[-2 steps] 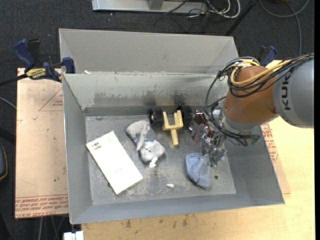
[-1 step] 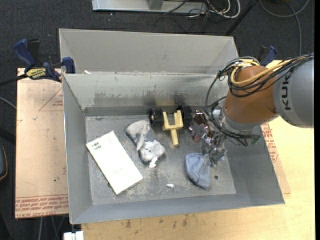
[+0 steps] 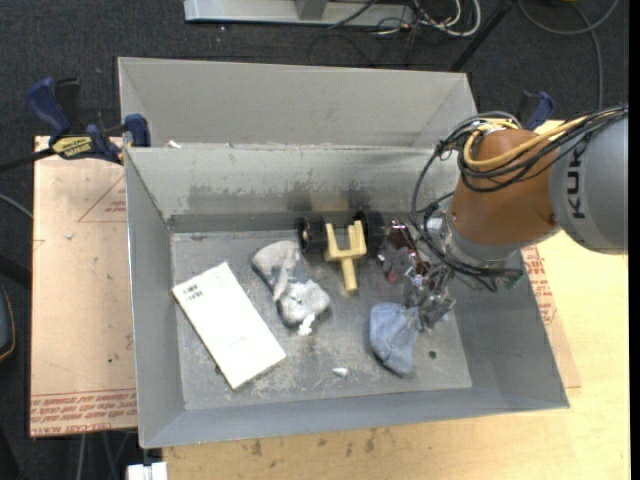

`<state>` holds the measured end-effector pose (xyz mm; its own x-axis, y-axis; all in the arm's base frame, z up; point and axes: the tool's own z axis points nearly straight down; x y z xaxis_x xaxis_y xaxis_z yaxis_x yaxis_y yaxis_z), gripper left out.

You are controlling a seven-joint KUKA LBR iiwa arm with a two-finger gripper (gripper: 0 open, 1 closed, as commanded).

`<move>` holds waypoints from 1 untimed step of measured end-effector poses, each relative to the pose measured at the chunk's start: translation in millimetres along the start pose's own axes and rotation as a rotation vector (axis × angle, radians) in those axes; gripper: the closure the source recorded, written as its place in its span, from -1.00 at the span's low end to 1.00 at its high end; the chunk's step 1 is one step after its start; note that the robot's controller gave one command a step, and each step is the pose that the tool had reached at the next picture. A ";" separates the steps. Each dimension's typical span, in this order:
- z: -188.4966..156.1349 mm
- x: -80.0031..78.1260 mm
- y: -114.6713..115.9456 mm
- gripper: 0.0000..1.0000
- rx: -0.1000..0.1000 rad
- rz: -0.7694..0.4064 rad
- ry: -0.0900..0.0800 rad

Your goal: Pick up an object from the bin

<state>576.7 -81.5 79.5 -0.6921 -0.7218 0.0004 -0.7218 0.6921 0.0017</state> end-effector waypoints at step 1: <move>-20.8 -0.2 1.3 1.00 -0.003 0.001 0.000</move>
Offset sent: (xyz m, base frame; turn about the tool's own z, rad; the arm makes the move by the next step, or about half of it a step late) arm -0.0002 -0.0002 0.0447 0.0000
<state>575.9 -80.5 100.3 -0.6927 -0.7212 0.0004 -0.7212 0.6927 0.0046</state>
